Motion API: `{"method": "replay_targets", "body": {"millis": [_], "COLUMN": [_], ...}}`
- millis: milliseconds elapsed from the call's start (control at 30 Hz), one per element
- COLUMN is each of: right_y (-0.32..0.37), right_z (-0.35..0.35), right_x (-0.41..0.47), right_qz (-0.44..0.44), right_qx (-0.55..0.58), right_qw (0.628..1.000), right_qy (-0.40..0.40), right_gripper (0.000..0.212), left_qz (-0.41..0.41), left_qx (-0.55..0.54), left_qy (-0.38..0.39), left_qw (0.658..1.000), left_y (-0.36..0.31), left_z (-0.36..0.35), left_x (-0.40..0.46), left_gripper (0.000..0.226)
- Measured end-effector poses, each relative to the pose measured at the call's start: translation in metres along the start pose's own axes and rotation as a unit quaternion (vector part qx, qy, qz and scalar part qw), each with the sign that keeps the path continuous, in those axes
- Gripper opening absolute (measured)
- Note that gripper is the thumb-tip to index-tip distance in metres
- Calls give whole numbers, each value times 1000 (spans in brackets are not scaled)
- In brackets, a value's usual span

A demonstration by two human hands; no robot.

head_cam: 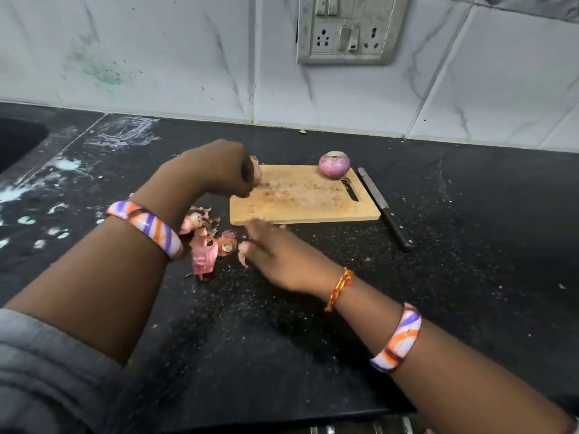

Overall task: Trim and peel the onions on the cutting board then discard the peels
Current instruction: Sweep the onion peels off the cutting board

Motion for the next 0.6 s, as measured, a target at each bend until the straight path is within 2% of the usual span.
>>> {"method": "replay_targets", "body": {"millis": [67, 100, 200, 267, 333, 533, 600], "right_y": [-23, -35, -53, -43, -30, 2, 7], "right_z": [21, 25, 9, -6, -17, -29, -32], "right_x": [-4, -7, -10, -9, -2, 18, 22], "right_qz": [-72, -121, -225, -234, -228, -188, -177], "right_qx": [-11, -26, -40, -31, -31, -9, -7], "right_qw": [993, 987, 973, 971, 972, 980, 982], "right_qy": [-95, -104, -45, -32, -38, -63, -65], "right_gripper": [33, 40, 70, 78, 80, 75, 73], "left_qz": [40, 75, 177, 188, 181, 129, 101], "left_qx": [8, 16, 60, 34, -22, -52, -113], "left_qy": [-36, -27, 70, 150, 185, 175, 176], "left_qw": [998, 997, 980, 970, 966, 975, 973], "left_y": [15, 27, 59, 66, 68, 58, 54], "left_z": [4, 1, -15, -31, -45, -55, -54], "left_x": [-1, -4, -18, -29, -35, -34, -33], "left_gripper": [25, 31, 47, 39, 26, 27, 29]}}
Point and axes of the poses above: each hand's wrist, its own x-axis towards the middle knuckle, its own z-axis out of the back of the hand, y = z × x, the point moved 7 cm from there along x, towards the middle knuckle, and after that the axes turned 7 degrees about y, right-handed, at the moved point
